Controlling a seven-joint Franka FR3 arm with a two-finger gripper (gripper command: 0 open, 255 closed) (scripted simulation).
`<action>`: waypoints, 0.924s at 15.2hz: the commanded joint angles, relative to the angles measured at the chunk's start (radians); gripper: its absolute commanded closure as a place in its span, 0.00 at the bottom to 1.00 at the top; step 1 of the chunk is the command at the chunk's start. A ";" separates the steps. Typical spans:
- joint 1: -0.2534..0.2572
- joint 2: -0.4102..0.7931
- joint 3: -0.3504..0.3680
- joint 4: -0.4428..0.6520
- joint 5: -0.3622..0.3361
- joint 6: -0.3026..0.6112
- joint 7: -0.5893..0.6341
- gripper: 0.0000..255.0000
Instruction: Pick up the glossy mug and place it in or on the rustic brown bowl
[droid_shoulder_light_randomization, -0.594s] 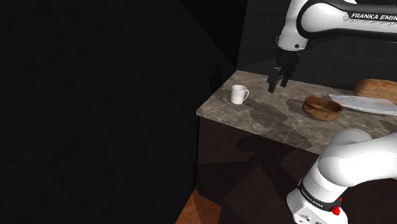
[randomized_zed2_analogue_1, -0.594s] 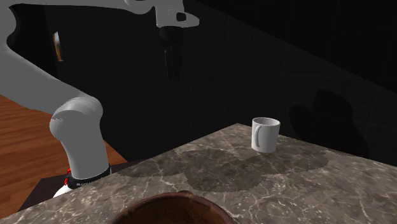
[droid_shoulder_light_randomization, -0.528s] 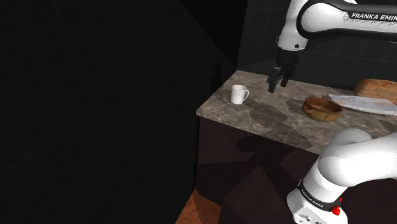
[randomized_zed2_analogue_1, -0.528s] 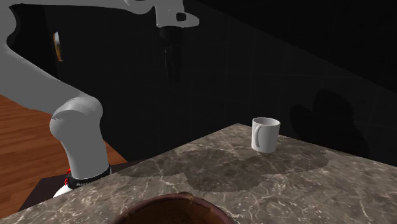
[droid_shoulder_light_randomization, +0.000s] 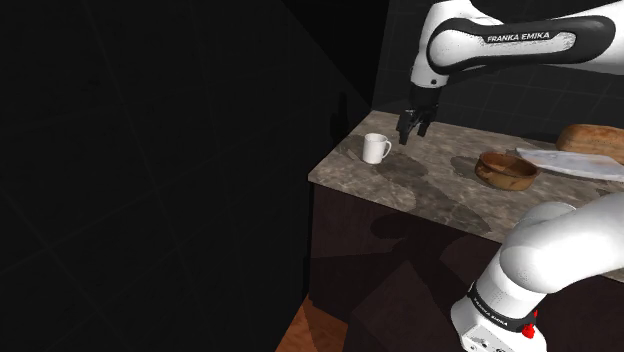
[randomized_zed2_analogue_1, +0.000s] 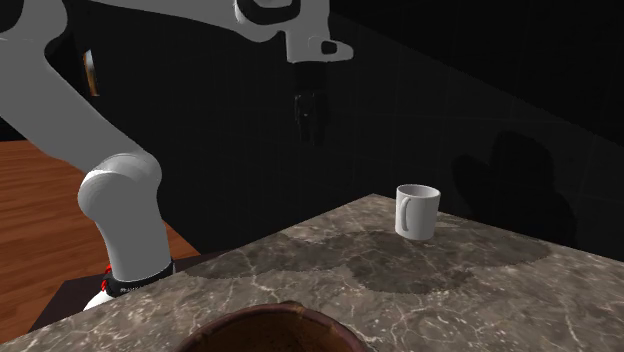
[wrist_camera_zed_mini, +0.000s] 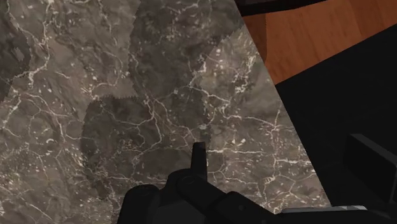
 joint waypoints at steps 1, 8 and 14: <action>0.001 0.077 -0.014 0.028 -0.003 0.055 -0.010 0.00; 0.002 0.336 -0.058 0.163 0.008 0.194 -0.055 0.00; -0.005 0.565 -0.086 0.330 0.044 0.268 -0.101 0.00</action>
